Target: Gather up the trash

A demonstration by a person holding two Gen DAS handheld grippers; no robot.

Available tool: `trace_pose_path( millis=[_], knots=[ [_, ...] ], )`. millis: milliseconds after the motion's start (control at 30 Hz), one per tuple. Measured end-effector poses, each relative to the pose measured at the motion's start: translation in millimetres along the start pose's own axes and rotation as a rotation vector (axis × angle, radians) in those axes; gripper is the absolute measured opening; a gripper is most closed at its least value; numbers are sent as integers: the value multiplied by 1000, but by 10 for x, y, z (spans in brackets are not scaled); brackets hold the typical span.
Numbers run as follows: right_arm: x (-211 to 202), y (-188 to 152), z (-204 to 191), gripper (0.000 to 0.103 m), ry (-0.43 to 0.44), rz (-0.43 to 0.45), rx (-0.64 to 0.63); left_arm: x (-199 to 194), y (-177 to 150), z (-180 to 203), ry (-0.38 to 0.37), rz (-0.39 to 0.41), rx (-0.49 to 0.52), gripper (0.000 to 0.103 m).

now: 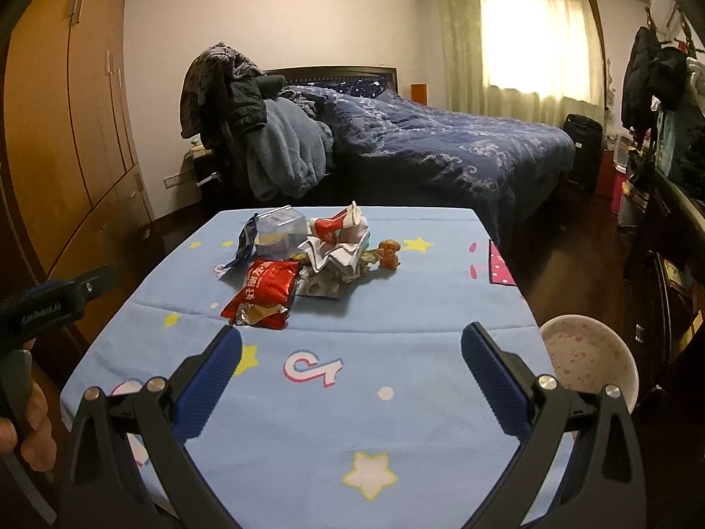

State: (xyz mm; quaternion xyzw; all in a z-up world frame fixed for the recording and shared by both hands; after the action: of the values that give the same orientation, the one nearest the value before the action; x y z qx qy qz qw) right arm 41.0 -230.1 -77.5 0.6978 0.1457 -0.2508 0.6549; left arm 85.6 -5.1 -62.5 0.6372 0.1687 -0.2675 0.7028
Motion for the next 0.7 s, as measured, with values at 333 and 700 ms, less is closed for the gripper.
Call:
trace_pose_path(
  millis=[333, 700],
  knots=[
    [-41, 13, -14, 100, -3, 4, -4, -66, 42, 33, -6, 11, -6, 99],
    [-385, 244, 23, 100, 16, 40, 27, -535, 232, 153, -22, 101, 27, 99]
  ],
)
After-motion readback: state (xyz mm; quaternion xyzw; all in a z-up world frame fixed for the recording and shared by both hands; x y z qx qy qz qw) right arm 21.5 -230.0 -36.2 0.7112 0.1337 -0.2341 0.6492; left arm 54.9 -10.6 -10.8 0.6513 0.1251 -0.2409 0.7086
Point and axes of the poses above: each gripper's, at about its wrist camera, not at the fingertips, and x roughly the way its jaws point, z to its right, y to its top, the point moved 8 cm from there along x, roughly the way its jaws point, and after that the axes turned 7 degrees about -y, right-handed, at the moved point
